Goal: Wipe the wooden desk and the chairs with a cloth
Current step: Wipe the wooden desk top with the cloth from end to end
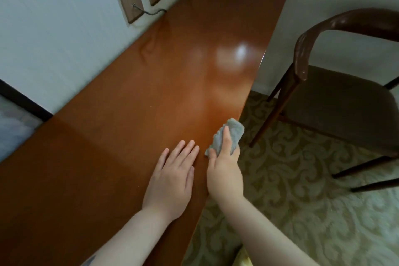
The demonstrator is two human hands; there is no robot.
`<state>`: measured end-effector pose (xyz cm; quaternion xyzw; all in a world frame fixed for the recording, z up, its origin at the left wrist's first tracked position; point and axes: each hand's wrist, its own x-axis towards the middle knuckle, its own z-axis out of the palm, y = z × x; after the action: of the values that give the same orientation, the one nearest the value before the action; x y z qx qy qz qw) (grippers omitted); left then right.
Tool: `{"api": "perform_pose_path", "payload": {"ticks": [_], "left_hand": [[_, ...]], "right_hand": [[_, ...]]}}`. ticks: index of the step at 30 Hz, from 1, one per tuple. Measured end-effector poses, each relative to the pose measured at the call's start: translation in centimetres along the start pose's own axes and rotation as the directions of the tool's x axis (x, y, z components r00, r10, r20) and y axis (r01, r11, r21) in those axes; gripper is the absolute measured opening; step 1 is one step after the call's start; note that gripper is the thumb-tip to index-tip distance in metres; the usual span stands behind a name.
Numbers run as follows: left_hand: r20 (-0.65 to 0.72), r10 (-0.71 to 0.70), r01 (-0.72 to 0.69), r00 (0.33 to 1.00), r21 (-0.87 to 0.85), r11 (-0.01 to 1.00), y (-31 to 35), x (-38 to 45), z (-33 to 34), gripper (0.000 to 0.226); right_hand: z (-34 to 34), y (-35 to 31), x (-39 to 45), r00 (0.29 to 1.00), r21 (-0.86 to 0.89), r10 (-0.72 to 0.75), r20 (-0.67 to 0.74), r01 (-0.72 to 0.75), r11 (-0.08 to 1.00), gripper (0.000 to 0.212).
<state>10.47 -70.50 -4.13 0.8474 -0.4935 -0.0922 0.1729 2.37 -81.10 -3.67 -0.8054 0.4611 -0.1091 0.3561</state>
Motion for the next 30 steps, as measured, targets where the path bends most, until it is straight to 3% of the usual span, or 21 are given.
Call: {"api": "perform_pose_path", "payload": {"ticks": [3, 5, 7, 10, 14, 16, 18, 21, 26, 30], "left_hand": [[-0.019, 0.017, -0.017, 1.0, 0.015, 1.0, 0.0, -0.1, 0.2, 0.051], [-0.034, 0.028, -0.027, 0.999, 0.03, 0.999, -0.1, -0.1, 0.2, 0.051], [-0.048, 0.035, -0.033, 0.998, 0.033, 0.999, 0.0, -0.2, 0.2, 0.051], [-0.094, 0.045, -0.045, 0.995, 0.002, 0.999, 0.0, -0.1, 0.2, 0.049], [-0.144, 0.057, -0.06, 0.988, -0.016, 0.998, -0.4, -0.7, 0.5, 0.04], [-0.115, 0.059, -0.062, 0.992, -0.026, 0.998, -0.4, -1.5, 0.3, 0.042], [-0.061, 0.027, -0.031, 0.998, -0.065, 0.997, -0.4, -3.1, -0.1, 0.054], [0.002, 0.005, -0.005, 1.0, -0.061, 0.998, -0.5, -6.7, -0.2, 0.059], [-0.036, -0.02, 0.021, 0.999, 0.023, 1.0, -0.4, -8.8, 0.1, 0.05], [-0.046, -0.018, 0.018, 0.999, 0.004, 1.0, -0.5, -8.8, 0.3, 0.049]], "right_hand": [[0.9, 0.6, -4.1, 0.995, -0.193, 0.05, 0.084, -0.033, 0.981, 0.065], [0.7, 0.8, -2.6, 0.997, -0.277, 0.019, 0.071, 0.002, 0.961, 0.065], [0.0, 0.6, 0.5, 1.0, -0.253, 0.011, 0.007, -0.009, 0.967, 0.063], [-0.7, 0.0, 4.1, 0.99, -0.185, 0.134, -0.034, -0.138, 0.973, 0.059], [0.4, -0.3, 1.8, 0.984, -0.164, 0.157, -0.08, -0.168, 0.972, 0.06], [1.8, -0.3, -2.6, 0.988, -0.238, 0.147, -0.036, -0.151, 0.959, 0.064], [2.6, -0.5, -7.7, 0.989, -0.352, 0.113, 0.093, -0.073, 0.933, 0.066], [1.4, -1.2, -9.5, 0.97, -0.364, 0.113, 0.215, -0.027, 0.931, 0.067], [-1.1, -2.4, -2.3, 0.96, -0.395, 0.214, 0.178, -0.13, 0.91, 0.064], [1.0, -2.2, -5.0, 0.979, -0.317, 0.201, 0.029, -0.182, 0.931, 0.065]]}}
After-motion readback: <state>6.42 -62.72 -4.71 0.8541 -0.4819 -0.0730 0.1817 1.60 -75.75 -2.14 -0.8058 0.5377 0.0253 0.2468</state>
